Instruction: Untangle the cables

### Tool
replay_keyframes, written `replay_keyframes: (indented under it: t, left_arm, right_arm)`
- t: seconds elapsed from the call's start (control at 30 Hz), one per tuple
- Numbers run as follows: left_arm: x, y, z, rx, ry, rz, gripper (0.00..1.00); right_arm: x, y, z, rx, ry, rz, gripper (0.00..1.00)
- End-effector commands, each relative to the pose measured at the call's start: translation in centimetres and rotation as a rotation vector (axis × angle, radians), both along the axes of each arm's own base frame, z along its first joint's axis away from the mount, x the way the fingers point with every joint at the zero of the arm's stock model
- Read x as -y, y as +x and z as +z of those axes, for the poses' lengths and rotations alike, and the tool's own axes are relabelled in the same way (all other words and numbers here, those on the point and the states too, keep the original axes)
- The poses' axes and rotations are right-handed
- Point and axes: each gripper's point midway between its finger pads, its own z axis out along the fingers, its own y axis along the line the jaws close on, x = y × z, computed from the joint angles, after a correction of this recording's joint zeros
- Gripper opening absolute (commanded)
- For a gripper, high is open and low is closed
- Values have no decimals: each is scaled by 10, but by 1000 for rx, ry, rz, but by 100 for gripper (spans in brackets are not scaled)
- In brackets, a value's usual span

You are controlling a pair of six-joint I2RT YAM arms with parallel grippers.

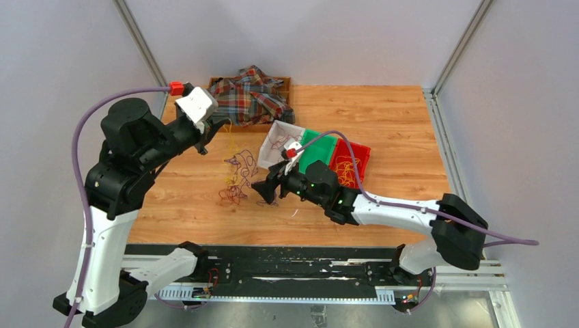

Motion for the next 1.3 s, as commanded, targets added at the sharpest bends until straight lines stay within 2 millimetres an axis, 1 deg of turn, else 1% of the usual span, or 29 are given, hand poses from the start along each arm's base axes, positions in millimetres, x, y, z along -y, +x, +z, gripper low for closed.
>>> replay_keyframes:
  t: [0.0,0.1,0.17,0.33,0.43,0.5,0.57,0.63,0.7,0.77,0.8,0.87,0.93,1.0,1.07,1.17,1.27]
  left_arm:
    - [-3,-3,8,62,18,-5,0]
    - [1,-6,9,58,7,-27,0]
    - [3,-8,10,52,-2,-39,0]
    - [9,-14,14,41,-28,-80,0]
    - [11,-16,17,38,-40,-94,0]
    - [13,-16,19,38,-45,-100,0]
    - [13,-17,22,39,-52,-102,0]
    - [14,-18,25,42,-59,-105,0]
    - [14,-18,29,48,-66,-108,0]
    - [14,-20,35,60,-70,-111,0]
    - [14,-19,37,65,-70,-109,0]
    - [13,-19,42,83,-66,-108,0]
    - [13,-17,45,95,-58,-105,0]
    - [13,-15,44,98,-52,-104,0]
    - [13,-14,41,95,-44,-105,0]
    - [15,-13,31,78,-32,-117,0]
    - [20,-10,12,32,-20,-135,0]
  right_arm:
    - [1,-5,39,115,20,43,80]
    - [-3,-6,60,165,61,67,81]
    - [-7,0,70,197,65,58,81]
    - [-16,24,76,219,66,8,78]
    - [-26,26,83,230,100,27,77]
    - [-33,28,82,220,108,36,75]
    - [-37,31,78,202,107,26,67]
    - [-40,34,71,181,101,16,54]
    - [-42,35,59,155,89,15,39]
    - [-44,35,42,121,72,15,27]
    - [-44,34,33,103,64,17,22]
    - [-44,31,20,71,57,22,18]
    - [-42,30,9,45,53,16,18]
    - [-36,30,1,27,46,-7,23]
    - [-27,32,-2,17,36,-41,29]
    - [-8,35,-1,17,25,-90,42]
    - [20,44,6,14,18,-178,56]
